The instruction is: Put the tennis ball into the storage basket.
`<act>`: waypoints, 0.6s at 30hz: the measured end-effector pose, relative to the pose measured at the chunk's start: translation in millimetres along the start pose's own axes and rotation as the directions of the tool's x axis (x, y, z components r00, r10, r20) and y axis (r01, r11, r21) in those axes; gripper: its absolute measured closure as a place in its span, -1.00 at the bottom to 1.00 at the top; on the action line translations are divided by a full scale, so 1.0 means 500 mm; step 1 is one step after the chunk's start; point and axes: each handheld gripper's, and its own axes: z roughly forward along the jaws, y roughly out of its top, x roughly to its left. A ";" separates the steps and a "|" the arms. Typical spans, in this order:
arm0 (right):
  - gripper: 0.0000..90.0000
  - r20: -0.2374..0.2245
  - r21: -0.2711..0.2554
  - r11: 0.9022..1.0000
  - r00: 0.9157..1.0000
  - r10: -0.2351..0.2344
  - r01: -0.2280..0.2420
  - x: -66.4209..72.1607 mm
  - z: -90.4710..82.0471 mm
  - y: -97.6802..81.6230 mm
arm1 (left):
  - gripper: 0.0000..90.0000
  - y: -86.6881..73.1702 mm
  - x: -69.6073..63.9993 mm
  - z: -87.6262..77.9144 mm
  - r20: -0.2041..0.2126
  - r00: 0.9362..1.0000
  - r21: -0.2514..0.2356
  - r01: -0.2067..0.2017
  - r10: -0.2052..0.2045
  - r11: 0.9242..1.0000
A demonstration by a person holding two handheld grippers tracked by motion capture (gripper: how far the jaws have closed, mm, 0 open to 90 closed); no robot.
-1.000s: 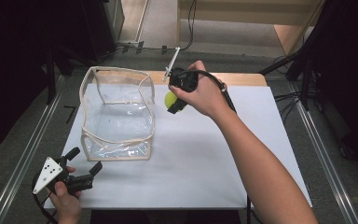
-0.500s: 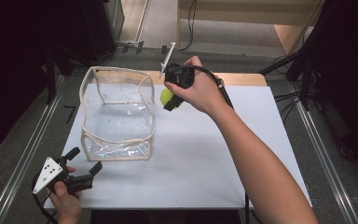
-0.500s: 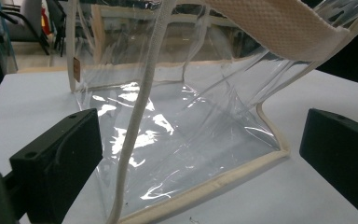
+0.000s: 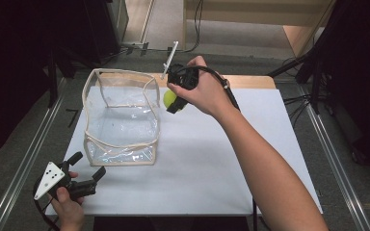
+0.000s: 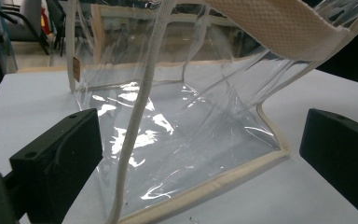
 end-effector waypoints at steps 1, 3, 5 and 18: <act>-0.47 0.000 -0.001 1.000 1.000 0.001 -0.001 0.000 0.000 0.001 | -1.00 0.000 0.000 0.000 0.000 1.000 0.000 0.002 -0.002 1.000; -0.47 0.001 0.002 1.000 1.000 0.003 -0.003 0.001 -0.002 0.003 | -1.00 0.000 0.000 0.000 0.001 1.000 0.000 0.002 -0.002 1.000; -0.47 0.000 -0.005 1.000 1.000 -0.002 0.002 0.002 -0.005 0.005 | -1.00 0.000 0.000 0.000 0.001 1.000 0.000 0.002 -0.002 1.000; -0.47 0.008 0.002 1.000 1.000 -0.009 0.009 0.006 -0.004 0.018 | -1.00 0.000 0.000 0.000 0.000 1.000 -0.001 0.004 -0.004 1.000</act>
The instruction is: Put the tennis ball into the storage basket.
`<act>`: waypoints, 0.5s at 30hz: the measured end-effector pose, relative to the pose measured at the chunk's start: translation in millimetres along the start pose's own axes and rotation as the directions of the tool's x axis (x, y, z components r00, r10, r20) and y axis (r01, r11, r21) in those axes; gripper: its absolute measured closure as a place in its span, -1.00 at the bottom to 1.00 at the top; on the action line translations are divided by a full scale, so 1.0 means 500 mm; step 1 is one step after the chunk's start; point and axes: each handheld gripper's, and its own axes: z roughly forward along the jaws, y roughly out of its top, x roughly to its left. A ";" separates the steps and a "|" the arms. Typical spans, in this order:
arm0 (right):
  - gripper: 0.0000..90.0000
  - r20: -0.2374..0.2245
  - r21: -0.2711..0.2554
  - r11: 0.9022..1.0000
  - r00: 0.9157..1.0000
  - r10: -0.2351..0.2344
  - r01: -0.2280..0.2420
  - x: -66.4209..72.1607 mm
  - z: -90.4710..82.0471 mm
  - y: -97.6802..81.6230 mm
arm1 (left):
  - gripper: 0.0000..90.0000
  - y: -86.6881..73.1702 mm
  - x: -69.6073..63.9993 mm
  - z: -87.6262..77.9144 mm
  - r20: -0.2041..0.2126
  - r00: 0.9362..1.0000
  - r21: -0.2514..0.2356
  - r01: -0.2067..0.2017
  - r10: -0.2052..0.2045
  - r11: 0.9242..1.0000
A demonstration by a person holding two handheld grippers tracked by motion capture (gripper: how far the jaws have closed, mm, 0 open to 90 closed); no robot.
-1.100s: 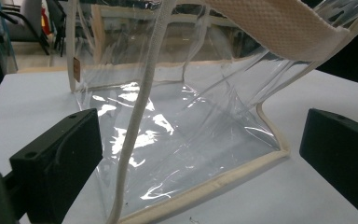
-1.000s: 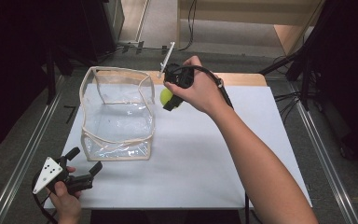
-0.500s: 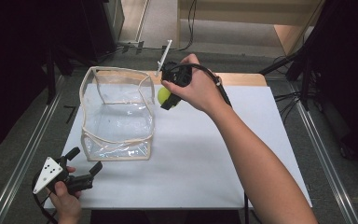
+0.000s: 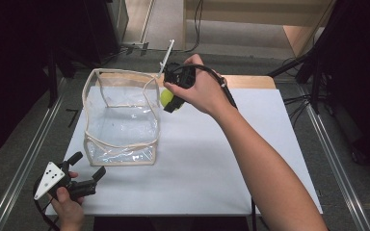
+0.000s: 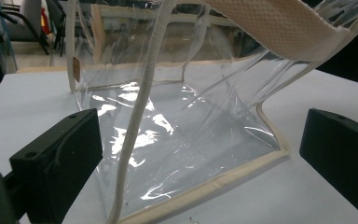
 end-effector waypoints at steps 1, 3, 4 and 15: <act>-0.47 -0.002 -0.002 1.000 1.000 0.002 -0.002 0.001 0.000 0.001 | -1.00 0.000 0.000 0.000 0.001 1.000 0.001 -0.001 0.001 1.000; -0.47 -0.004 -0.002 1.000 1.000 -0.003 0.003 0.001 0.000 0.004 | -1.00 0.000 0.000 0.000 0.001 1.000 0.001 -0.001 0.001 1.000; -0.47 -0.005 0.000 1.000 1.000 -0.005 0.005 0.002 0.000 0.005 | -1.00 0.000 0.000 0.000 0.001 1.000 0.000 0.000 0.000 1.000; -0.47 -0.014 -0.005 1.000 1.000 -0.018 0.018 0.007 -0.003 0.024 | -1.00 0.000 0.000 0.000 0.001 1.000 0.000 0.000 0.000 1.000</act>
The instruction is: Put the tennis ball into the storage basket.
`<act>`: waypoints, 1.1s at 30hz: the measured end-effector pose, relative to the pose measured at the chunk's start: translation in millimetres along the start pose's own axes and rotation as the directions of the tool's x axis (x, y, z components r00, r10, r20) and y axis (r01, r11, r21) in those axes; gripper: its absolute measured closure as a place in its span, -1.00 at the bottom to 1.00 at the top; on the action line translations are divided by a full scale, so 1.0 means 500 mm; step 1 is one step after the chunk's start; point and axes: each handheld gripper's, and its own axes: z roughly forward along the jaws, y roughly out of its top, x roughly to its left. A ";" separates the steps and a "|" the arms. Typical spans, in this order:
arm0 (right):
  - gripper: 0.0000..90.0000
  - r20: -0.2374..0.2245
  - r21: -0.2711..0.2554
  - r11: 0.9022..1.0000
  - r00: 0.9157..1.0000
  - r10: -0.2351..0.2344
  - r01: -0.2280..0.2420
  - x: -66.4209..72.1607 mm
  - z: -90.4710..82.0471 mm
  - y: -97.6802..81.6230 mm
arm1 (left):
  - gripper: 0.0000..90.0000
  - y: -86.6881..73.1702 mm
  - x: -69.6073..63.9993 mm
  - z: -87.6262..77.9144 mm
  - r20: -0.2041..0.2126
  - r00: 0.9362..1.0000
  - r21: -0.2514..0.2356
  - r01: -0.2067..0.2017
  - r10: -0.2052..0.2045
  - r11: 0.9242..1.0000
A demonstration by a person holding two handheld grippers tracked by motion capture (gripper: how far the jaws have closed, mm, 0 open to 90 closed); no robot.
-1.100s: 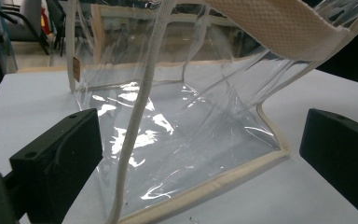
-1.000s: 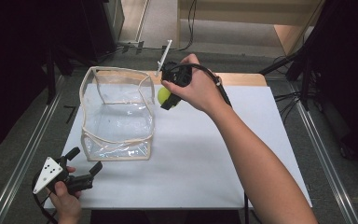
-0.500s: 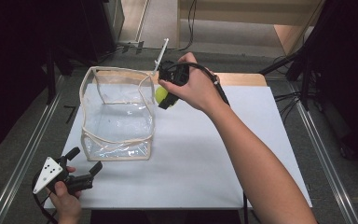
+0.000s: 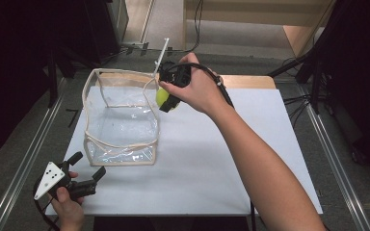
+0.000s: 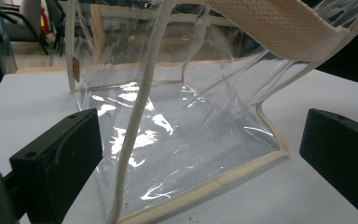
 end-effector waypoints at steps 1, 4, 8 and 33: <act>-0.47 0.001 0.004 1.000 1.000 -0.001 0.001 0.001 -0.001 0.002 | -1.00 0.000 0.000 0.000 0.000 1.000 0.000 0.000 0.000 1.000; -0.47 -0.003 0.001 1.000 1.000 -0.007 0.007 0.003 -0.001 0.009 | -1.00 0.000 0.000 0.000 0.000 1.000 0.001 -0.001 0.001 1.000; -0.47 -0.003 0.000 1.000 1.000 -0.011 0.011 0.005 -0.001 0.016 | -1.00 0.000 0.000 0.000 0.001 1.000 -0.001 0.000 0.000 1.000; -0.47 -0.019 0.002 0.999 0.999 -0.045 0.045 0.020 -0.001 0.067 | -1.00 0.000 0.001 -0.001 -0.001 1.000 -0.002 0.000 0.000 1.000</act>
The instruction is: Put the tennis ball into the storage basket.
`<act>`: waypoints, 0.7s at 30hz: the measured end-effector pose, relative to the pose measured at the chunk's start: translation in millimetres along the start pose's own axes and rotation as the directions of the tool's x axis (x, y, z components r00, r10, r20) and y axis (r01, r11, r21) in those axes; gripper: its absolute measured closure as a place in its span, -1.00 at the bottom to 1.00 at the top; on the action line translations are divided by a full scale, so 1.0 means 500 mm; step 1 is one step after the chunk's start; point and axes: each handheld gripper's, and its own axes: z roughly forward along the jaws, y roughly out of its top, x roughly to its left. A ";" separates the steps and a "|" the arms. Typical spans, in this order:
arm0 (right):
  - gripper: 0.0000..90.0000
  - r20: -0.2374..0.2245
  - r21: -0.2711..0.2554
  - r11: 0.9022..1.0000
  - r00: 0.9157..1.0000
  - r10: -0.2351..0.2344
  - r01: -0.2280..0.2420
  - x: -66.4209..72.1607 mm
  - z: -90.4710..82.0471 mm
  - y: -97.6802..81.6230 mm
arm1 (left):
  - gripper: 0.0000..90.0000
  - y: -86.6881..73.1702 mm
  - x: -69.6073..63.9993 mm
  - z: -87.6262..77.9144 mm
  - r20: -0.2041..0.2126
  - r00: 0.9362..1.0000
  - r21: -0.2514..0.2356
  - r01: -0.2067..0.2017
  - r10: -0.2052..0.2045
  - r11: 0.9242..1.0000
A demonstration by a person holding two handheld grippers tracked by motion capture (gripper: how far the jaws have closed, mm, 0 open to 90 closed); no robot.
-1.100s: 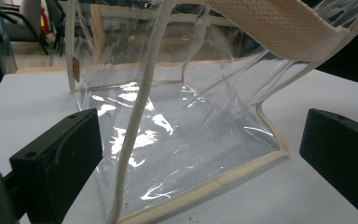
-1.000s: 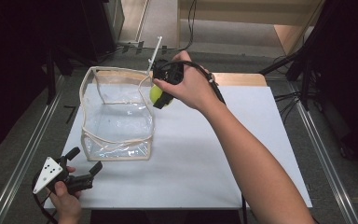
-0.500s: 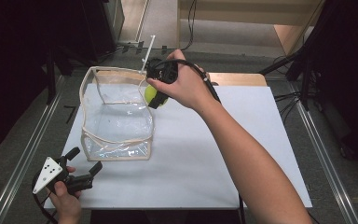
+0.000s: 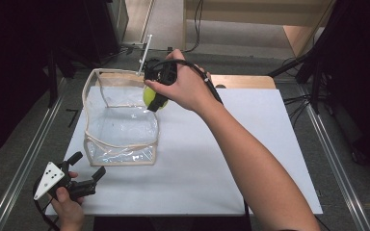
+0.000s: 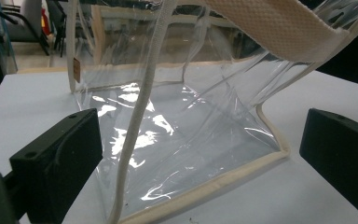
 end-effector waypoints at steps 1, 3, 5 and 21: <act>-0.47 0.000 0.002 1.000 1.000 0.002 -0.002 0.001 0.000 0.002 | -1.00 0.000 0.000 0.000 0.000 1.000 0.000 0.000 0.000 1.000; -0.47 -0.002 -0.003 1.000 1.000 -0.004 0.004 0.002 0.001 0.007 | -1.00 0.000 0.000 0.000 0.001 1.000 -0.001 0.000 0.000 1.000; -0.47 -0.003 -0.002 1.000 1.000 -0.007 0.007 0.003 0.001 0.011 | -1.00 0.000 0.000 0.001 0.001 1.000 -0.001 0.000 0.000 1.000; -0.47 -0.012 0.006 1.000 1.000 -0.025 0.025 0.016 0.012 0.041 | -1.00 0.000 0.000 0.000 0.000 1.000 -0.002 0.002 -0.002 1.000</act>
